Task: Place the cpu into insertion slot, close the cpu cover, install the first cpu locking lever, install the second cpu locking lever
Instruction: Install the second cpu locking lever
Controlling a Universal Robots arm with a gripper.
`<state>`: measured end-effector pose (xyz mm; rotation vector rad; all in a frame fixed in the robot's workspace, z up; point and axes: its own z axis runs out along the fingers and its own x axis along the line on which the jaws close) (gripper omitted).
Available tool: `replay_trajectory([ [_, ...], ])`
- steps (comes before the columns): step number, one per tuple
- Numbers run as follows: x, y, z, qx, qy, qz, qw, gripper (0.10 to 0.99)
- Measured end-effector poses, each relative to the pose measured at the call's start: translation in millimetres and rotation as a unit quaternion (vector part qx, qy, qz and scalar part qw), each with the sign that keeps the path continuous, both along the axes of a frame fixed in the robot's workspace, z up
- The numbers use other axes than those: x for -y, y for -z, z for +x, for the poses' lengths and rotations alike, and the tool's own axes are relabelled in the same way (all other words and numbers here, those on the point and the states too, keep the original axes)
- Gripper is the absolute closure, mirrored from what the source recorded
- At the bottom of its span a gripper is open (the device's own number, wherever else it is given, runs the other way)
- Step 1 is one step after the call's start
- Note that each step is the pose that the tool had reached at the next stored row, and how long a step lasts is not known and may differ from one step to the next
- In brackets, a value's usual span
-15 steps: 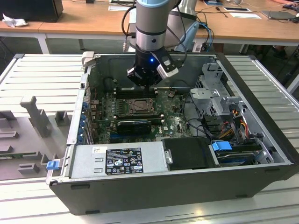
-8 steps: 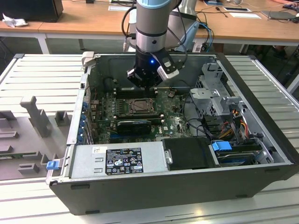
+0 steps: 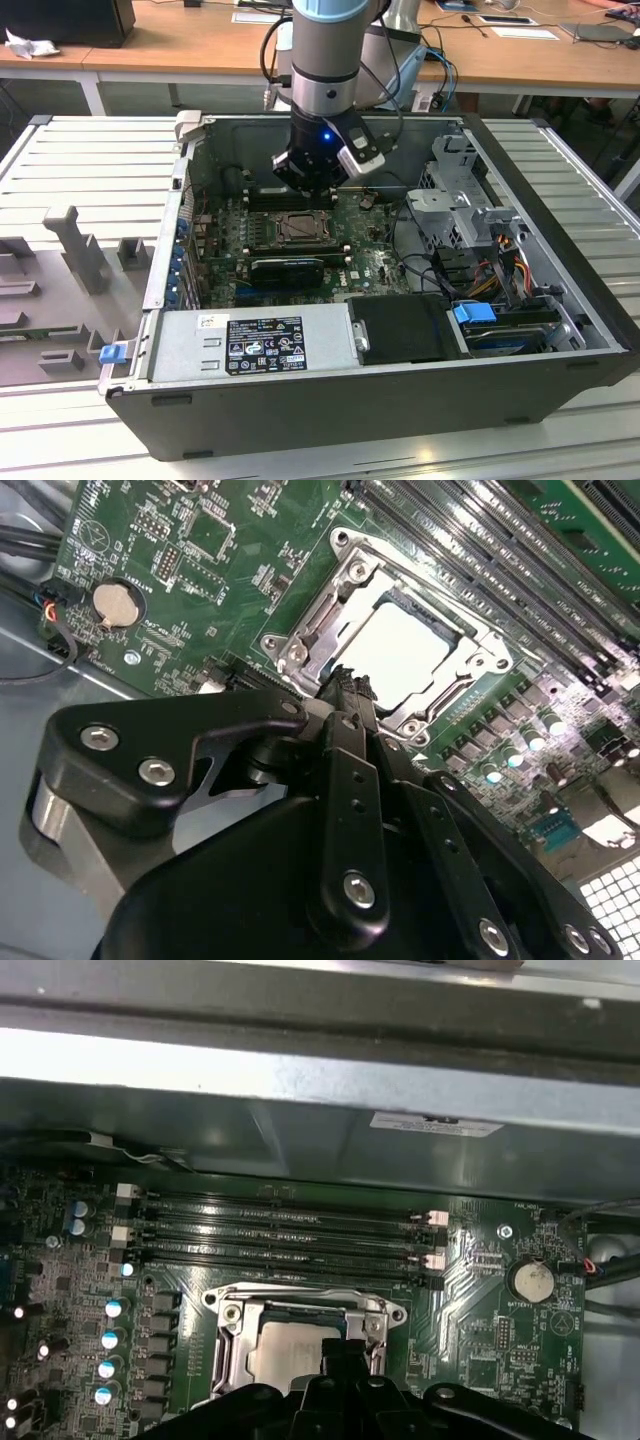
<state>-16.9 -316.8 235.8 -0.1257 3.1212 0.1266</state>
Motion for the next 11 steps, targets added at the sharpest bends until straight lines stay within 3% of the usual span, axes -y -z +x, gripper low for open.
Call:
replay_trajectory([
  [11, 10.3, 0.0, 0.0, 0.0000, 0.000, 0.0000, 1.0000, 0.980],
])
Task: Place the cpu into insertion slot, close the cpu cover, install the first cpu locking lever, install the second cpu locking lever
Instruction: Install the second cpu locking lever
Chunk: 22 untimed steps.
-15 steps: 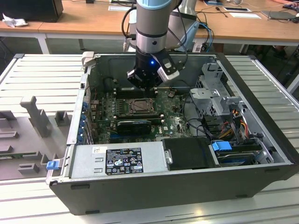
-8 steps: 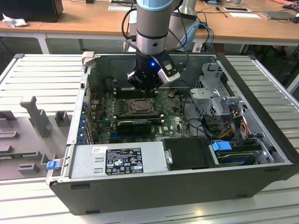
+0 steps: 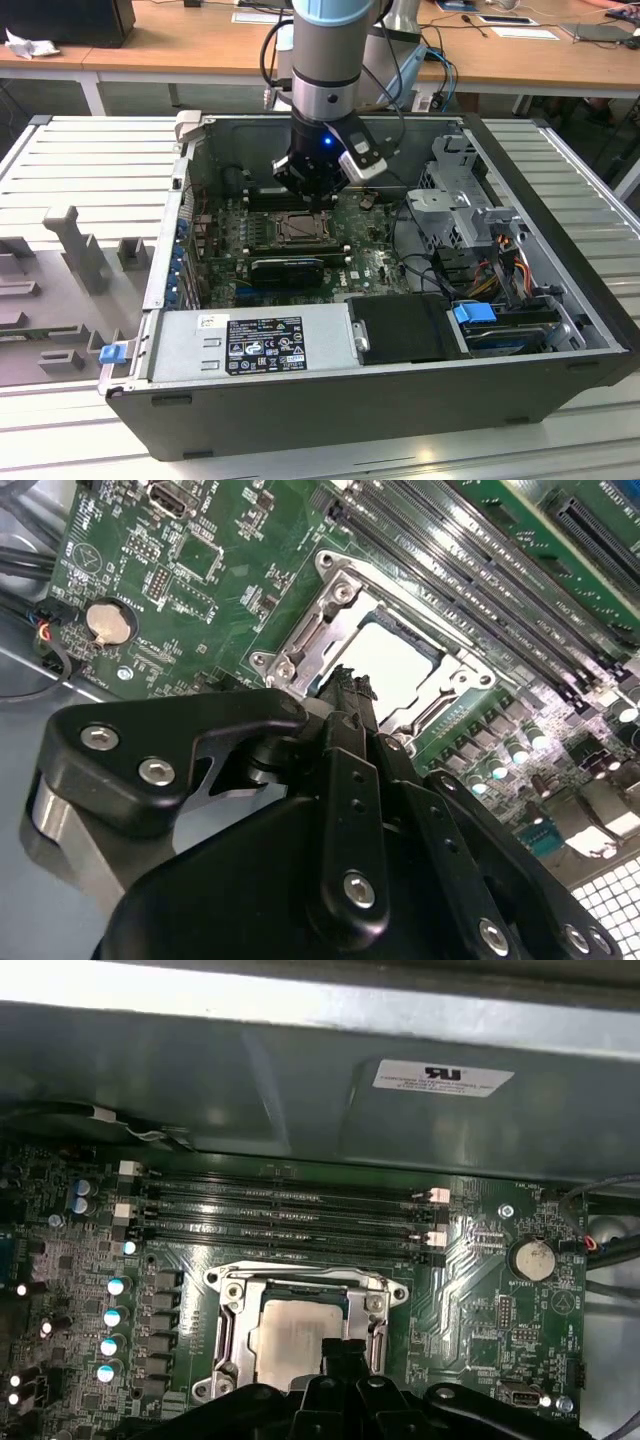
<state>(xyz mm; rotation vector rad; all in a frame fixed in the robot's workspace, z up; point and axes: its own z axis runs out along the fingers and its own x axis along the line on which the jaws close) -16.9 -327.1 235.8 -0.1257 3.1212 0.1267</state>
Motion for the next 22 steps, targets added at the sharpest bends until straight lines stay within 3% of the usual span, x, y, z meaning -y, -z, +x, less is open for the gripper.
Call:
replay_trajectory([
  [8, 7.9, 0.0, 0.0, 0.0000, 0.000, 0.0000, 1.0000, 0.980],
  [22, 16.5, -1.5, -0.1, -0.0001, 0.000, -0.0001, 1.0000, 0.980],
])
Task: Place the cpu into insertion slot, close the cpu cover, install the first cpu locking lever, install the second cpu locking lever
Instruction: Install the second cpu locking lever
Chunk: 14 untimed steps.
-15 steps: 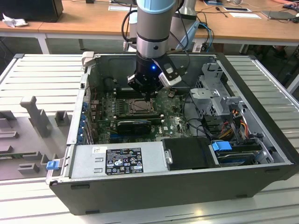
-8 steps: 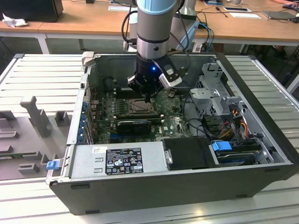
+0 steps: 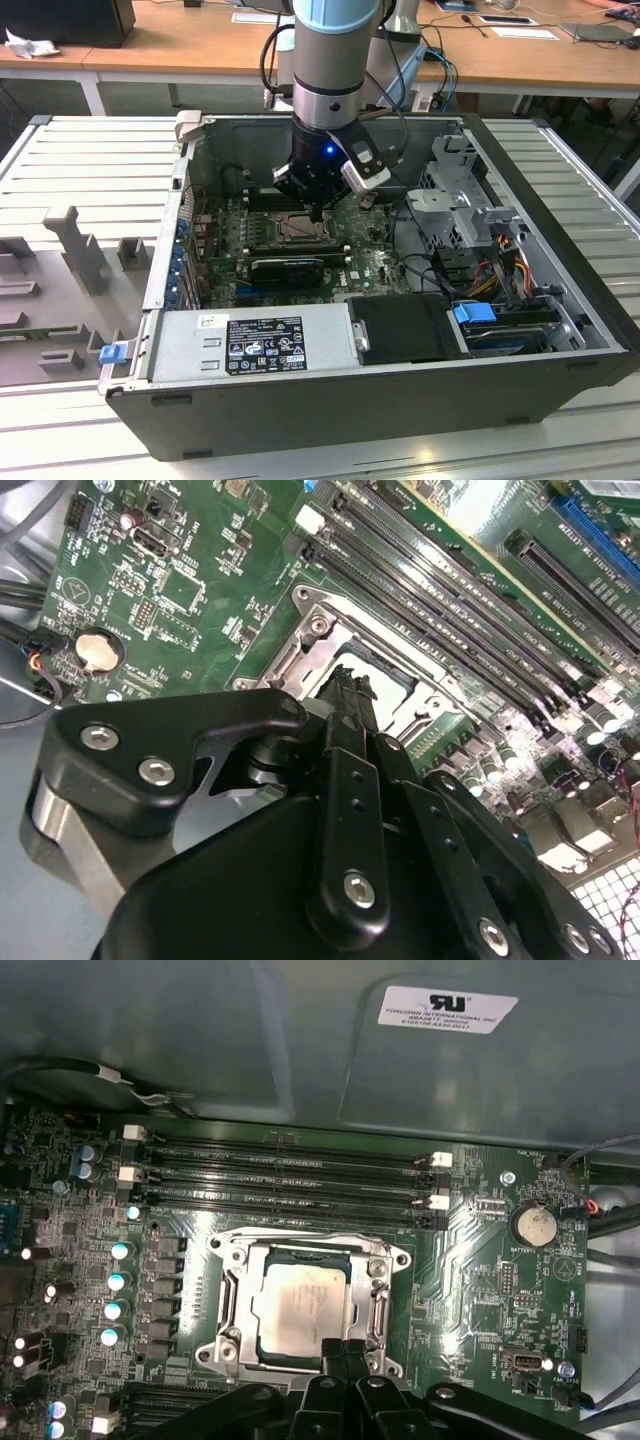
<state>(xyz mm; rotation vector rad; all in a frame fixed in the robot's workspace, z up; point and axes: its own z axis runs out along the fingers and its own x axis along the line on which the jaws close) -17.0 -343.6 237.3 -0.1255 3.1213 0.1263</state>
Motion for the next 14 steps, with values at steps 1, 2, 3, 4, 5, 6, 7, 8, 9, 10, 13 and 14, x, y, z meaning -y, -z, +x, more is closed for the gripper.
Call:
replay_trajectory([
  [1, 0.0, -1.6, 0.0, 0.0001, 0.000, 0.0001, 1.0000, 0.980],
  [2, 0.0, -5.1, 0.1, 0.0001, 0.000, 0.0001, 1.0000, 0.980],
  [3, 0.0, -7.5, 0.1, 0.0001, 0.000, 0.0002, 1.0000, 0.980],
  [4, 0.1, -9.3, 0.1, 0.0000, 0.000, 0.0001, 1.0000, 0.980],
  [5, 0.8, -9.8, 0.2, 0.0001, 0.000, 0.0003, 1.0000, 0.980],
  [6, 1.2, -9.8, 0.1, 0.0001, 0.000, 0.0002, 1.0000, 0.980],
  [7, 1.9, -9.8, 0.1, 0.0000, 0.000, 0.0001, 1.0000, 0.980],
  [8, 2.4, -9.7, 0.1, 0.0001, 0.000, 0.0002, 1.0000, 0.980],
  [9, 2.6, -9.6, 0.0, 0.0001, 0.000, 0.0002, 1.0000, 0.980],
  [10, 2.9, -9.6, 0.0, 0.0000, 0.000, 0.0002, 1.0000, 0.980],
  [13, 3.5, -9.6, 0.1, 0.0000, 0.000, 0.0001, 1.0000, 0.980],
  [14, 3.7, -9.5, 0.1, 0.0001, 0.000, 0.0001, 1.0000, 0.980],
])
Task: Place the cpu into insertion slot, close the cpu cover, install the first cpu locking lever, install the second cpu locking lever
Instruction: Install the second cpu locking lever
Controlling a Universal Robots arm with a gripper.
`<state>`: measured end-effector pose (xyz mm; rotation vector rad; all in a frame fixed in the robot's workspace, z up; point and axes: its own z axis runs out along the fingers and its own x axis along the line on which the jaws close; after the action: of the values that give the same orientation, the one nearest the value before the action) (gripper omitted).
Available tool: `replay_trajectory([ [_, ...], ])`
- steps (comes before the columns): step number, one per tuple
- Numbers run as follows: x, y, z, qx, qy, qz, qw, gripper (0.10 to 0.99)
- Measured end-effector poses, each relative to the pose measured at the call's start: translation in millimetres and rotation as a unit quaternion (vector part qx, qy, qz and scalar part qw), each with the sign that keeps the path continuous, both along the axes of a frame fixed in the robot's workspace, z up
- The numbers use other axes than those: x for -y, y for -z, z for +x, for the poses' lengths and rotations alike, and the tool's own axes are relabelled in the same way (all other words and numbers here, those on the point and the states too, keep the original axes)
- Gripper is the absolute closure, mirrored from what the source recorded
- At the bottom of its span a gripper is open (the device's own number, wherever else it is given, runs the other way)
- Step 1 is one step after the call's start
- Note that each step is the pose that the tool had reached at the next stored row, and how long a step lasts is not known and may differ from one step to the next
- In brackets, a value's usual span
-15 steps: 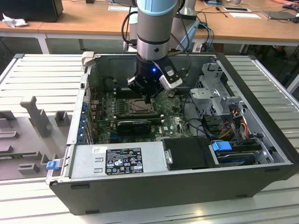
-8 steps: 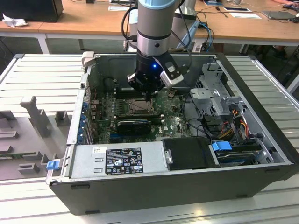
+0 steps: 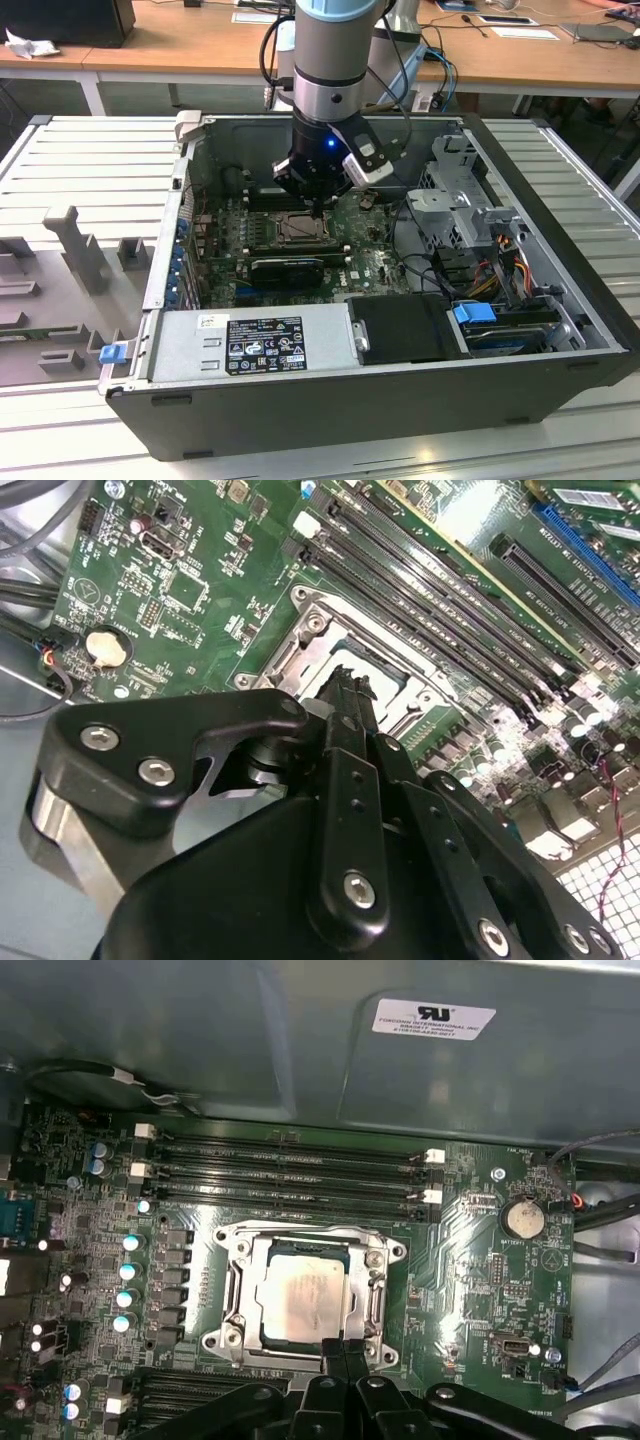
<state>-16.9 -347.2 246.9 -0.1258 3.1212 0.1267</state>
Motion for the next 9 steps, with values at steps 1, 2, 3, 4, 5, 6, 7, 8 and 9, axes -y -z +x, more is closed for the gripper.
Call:
replay_trajectory([
  [1, 0.2, 0.0, 0.0, 0.0000, 0.000, 0.0000, 1.0000, 0.980],
  [2, 0.5, 0.0, 0.0, 0.0000, 0.000, 0.0000, 1.0000, 0.980],
  [3, 0.8, 0.0, 0.0, 0.0000, 0.000, 0.0000, 1.0000, 0.980],
  [4, 1.3, 0.0, 0.0, 0.0000, 0.000, 0.0000, 1.0000, 0.980],
  [5, 1.8, 0.0, 0.0, 0.0000, 0.000, 0.0000, 1.0000, 0.980],
  [6, 2.3, 0.0, 0.0, 0.0000, 0.000, 0.0000, 1.0000, 0.980],
  [7, 3.2, 0.0, 0.0, 0.0000, 0.000, 0.0000, 1.0000, 0.980],
  [8, 3.9, 0.0, 0.0, 0.0000, 0.000, 0.0000, 1.0000, 0.980],
  [9, 4.6, 0.0, 0.0, 0.0000, 0.000, 0.0000, 1.0000, 0.980],
])
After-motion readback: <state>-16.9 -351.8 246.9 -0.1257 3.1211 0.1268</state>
